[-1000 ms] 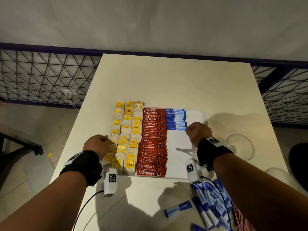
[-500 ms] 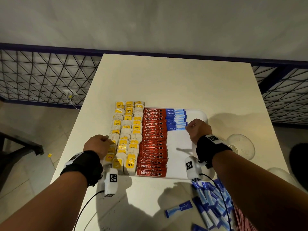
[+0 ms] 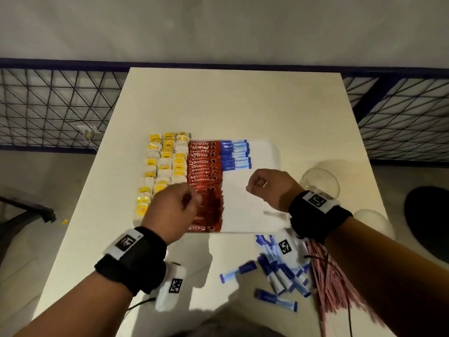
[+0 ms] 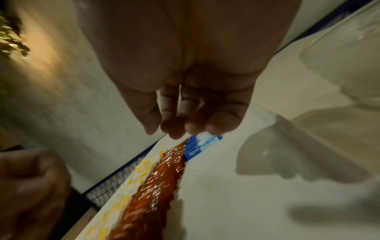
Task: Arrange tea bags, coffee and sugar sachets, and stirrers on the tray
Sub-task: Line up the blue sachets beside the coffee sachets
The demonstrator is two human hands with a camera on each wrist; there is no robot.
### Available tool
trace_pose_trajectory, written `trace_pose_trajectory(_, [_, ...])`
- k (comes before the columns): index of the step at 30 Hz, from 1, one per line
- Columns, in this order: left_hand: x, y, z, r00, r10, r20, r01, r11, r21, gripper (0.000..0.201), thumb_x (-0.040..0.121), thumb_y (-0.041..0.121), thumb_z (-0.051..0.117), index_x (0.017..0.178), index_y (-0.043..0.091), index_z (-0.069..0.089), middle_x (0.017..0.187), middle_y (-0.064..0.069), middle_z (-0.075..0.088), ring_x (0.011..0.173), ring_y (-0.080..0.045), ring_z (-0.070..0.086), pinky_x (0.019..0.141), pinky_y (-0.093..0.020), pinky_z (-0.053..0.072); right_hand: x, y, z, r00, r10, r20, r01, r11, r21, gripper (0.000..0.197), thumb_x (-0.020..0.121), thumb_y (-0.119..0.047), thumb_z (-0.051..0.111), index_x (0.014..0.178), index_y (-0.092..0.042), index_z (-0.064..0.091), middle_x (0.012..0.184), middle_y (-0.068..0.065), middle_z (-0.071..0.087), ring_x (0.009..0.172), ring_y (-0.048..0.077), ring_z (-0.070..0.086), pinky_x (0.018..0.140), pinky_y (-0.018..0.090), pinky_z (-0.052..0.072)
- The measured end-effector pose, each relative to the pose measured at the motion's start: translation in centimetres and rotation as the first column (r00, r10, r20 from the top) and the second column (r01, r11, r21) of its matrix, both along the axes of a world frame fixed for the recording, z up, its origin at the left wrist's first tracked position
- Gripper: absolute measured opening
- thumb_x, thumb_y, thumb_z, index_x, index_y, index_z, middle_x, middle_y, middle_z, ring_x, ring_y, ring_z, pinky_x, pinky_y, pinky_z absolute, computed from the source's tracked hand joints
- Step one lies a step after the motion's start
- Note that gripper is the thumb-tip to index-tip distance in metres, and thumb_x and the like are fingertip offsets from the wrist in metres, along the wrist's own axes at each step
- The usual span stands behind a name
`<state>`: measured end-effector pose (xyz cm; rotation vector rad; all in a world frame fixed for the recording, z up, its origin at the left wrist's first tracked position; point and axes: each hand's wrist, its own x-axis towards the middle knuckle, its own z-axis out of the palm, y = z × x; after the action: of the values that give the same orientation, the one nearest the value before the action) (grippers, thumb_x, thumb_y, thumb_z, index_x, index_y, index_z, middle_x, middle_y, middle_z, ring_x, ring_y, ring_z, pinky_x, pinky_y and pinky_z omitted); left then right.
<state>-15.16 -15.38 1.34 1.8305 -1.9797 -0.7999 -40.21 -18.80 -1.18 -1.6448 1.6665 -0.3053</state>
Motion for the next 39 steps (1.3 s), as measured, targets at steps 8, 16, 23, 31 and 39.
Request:
trace_pose_trajectory(8, [-8.1,9.8,-5.8,0.809,-0.549,0.210,0.452,0.810,0.375,0.025,0.088,0.042,0.050,0.107,0.028,0.053,0.107,0.001,0.058,0.099,-0.025,0.058,0.072,-0.031,0.041,-5.1,8.8,1.0,0.939,0.279,-0.199,-0.263,0.959,0.105,0.010,0.089,-0.031,0.056,0.082,-0.025,0.056,0.085,-0.002,0.064,0.080,0.017,0.055,0.068,0.026,0.040])
trace_pose_trajectory(16, [-10.4,10.3,-6.6,0.924,-0.135,0.358,-0.025,0.912,0.408,0.022,0.094,0.012,0.042,0.114,0.005,0.047,0.113,-0.017,0.060,0.107,-0.034,0.057,0.080,-0.035,0.041,-8.1,12.2,-1.8,0.834,0.340,-0.435,-0.312,0.940,0.137,0.034,0.098,-0.030,0.041,0.124,-0.009,0.048,0.124,0.012,0.053,0.115,0.029,0.051,0.092,0.032,0.039])
trace_pose_trajectory(23, [-15.5,8.2,-5.5,0.962,0.207,0.176,-0.270,0.803,0.531,0.053,0.092,0.060,0.045,0.084,0.010,0.063,0.108,-0.015,0.067,0.096,-0.031,0.059,0.080,-0.029,0.043,-7.3,12.1,-2.5,0.845,0.393,-0.363,-0.344,0.919,0.195,0.031,0.098,-0.028,0.043,0.118,-0.007,0.053,0.123,0.013,0.056,0.113,0.029,0.053,0.091,0.031,0.041])
trace_pose_trajectory(31, [-16.7,8.6,-6.7,0.954,0.156,0.255,-0.274,0.796,0.539,0.047,0.081,0.064,0.060,0.073,0.018,0.057,0.087,-0.004,0.064,0.082,-0.021,0.061,0.069,-0.026,0.043,-6.0,12.5,-3.3,0.929,0.331,-0.166,-0.296,0.933,0.203,0.034,0.096,-0.015,0.043,0.128,-0.005,0.045,0.114,0.015,0.062,0.105,0.031,0.059,0.080,0.031,0.045])
trace_pose_trajectory(39, [-16.6,8.8,-6.2,0.948,0.159,0.277,-0.293,0.778,0.556,0.042,0.080,0.051,0.068,0.070,0.013,0.053,0.071,0.000,0.056,0.067,-0.016,0.055,0.054,-0.023,0.040,-5.2,12.7,-2.9,0.987,0.160,0.023,-0.161,0.960,0.230,0.048,0.096,-0.014,0.042,0.140,-0.002,0.029,0.105,0.013,0.066,0.095,0.028,0.061,0.074,0.031,0.045])
